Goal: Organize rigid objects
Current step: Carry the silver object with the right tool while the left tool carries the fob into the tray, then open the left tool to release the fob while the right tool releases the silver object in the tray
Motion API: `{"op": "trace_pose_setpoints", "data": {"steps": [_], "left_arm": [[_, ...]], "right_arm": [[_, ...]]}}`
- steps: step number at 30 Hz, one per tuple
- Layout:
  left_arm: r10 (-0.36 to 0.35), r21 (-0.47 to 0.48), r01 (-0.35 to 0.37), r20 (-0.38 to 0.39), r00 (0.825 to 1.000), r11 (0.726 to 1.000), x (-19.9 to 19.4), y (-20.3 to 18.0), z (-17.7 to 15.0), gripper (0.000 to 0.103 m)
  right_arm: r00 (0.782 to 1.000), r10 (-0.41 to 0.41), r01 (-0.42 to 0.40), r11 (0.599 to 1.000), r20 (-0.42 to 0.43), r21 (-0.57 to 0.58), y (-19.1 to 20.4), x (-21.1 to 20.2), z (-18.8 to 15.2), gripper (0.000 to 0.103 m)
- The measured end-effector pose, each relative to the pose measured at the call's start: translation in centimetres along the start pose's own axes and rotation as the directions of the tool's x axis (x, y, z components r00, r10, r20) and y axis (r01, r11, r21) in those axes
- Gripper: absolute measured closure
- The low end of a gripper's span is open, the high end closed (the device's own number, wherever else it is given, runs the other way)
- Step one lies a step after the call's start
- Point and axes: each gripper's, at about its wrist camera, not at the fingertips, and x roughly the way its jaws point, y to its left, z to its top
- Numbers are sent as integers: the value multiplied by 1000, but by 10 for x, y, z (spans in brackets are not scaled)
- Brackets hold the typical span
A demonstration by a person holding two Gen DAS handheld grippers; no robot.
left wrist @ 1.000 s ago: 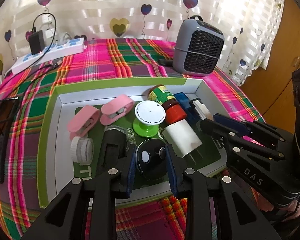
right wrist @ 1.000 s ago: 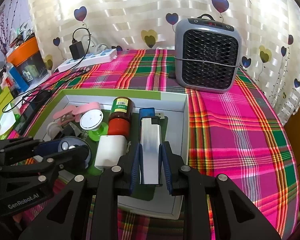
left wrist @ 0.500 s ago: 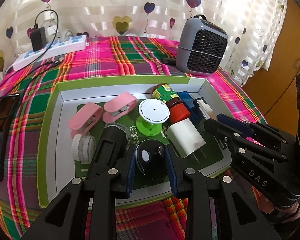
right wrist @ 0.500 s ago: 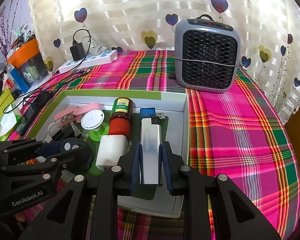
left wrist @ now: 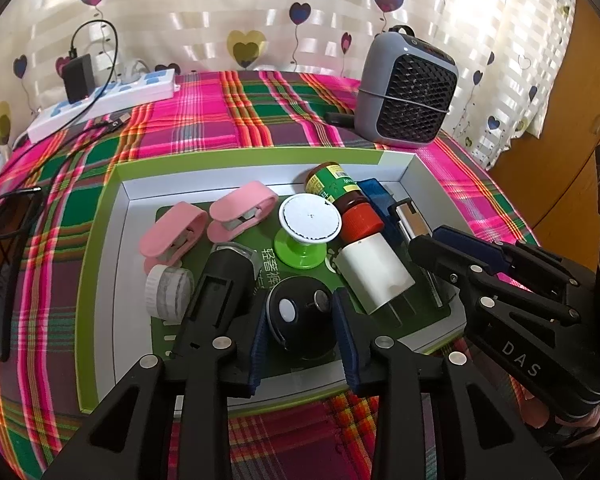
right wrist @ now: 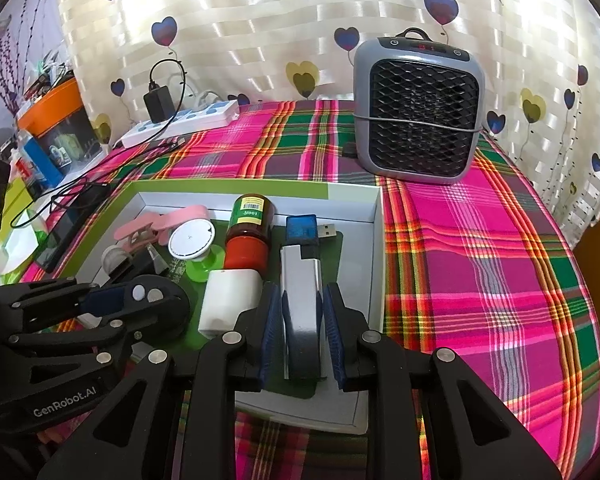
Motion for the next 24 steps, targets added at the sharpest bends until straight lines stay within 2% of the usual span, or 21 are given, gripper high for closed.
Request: {"op": "trace_pose_setpoints", "data": {"steps": [8,12,24], "left_arm": [[21,7,-21,3,1000,1000,-1,-1,-1,68],[31,7,-31,8,999,999,-3,-1,-1,67],[58,0,-58,32,998,998,-16,-2,-2,66]], "right_arm": [[1000,0,0,1000,0,0,0,0,0,78],[1000,11,-11,1000,4,-4,1,-1,0,69],[1000,-8,8,1000,18,6,1,-6,-2,69]]}}
